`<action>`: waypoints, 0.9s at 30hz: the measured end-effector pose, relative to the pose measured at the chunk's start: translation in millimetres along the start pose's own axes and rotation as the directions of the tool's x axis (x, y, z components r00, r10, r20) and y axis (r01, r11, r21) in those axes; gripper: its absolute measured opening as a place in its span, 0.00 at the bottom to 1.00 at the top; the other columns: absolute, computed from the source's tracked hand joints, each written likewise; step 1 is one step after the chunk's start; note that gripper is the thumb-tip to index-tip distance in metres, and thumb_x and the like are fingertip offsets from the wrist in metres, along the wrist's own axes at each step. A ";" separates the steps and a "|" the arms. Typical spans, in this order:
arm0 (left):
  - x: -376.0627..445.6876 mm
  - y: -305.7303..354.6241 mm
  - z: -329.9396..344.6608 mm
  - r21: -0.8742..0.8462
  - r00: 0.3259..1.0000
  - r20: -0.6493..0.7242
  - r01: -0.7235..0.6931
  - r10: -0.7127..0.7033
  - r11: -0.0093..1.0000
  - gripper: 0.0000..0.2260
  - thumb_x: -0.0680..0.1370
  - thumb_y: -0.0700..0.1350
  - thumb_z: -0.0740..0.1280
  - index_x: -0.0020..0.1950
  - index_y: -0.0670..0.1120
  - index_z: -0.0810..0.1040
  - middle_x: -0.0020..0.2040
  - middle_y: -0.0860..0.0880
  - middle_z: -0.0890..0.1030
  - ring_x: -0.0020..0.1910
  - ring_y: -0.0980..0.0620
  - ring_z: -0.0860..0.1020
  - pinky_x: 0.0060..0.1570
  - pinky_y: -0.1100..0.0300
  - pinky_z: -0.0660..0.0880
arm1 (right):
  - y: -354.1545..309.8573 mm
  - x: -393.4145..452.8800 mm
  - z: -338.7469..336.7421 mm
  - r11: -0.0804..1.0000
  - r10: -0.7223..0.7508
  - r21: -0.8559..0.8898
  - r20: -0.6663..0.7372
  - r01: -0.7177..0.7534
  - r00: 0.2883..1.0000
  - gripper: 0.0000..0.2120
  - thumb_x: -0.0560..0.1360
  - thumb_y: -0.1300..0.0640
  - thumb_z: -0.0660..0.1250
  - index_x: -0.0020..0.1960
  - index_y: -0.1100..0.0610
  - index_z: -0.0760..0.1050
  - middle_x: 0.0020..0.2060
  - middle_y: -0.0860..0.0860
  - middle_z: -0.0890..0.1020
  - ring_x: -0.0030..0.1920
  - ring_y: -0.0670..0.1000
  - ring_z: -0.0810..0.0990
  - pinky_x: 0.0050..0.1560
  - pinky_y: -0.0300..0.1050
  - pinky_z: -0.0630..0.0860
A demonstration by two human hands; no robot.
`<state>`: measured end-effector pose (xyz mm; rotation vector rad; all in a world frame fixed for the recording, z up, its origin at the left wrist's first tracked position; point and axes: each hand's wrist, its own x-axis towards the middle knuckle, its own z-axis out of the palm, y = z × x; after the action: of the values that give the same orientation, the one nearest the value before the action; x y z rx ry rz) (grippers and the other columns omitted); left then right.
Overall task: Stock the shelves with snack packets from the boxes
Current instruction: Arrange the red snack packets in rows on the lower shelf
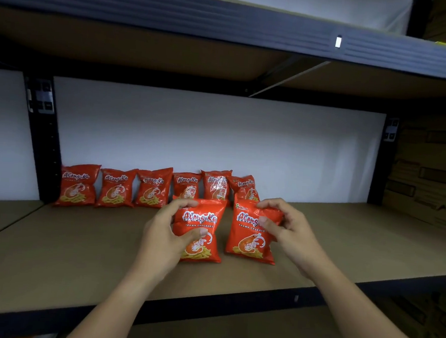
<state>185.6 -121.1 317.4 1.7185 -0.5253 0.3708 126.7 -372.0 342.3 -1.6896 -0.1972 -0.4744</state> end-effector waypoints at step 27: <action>82.8 -123.4 -252.5 0.224 0.948 -0.316 0.103 -0.027 0.969 0.21 0.75 0.39 0.75 0.60 0.60 0.76 0.64 0.50 0.75 0.59 0.50 0.79 0.54 0.46 0.81 | 53.7 120.7 295.4 0.886 -0.185 -0.370 0.270 0.279 0.945 0.35 0.75 0.58 0.73 0.75 0.41 0.61 0.70 0.54 0.66 0.70 0.53 0.67 0.68 0.50 0.70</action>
<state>330.9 133.2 310.3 1.8563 -0.1973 0.6661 314.5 -110.3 312.2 -2.1436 -0.5046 -0.5250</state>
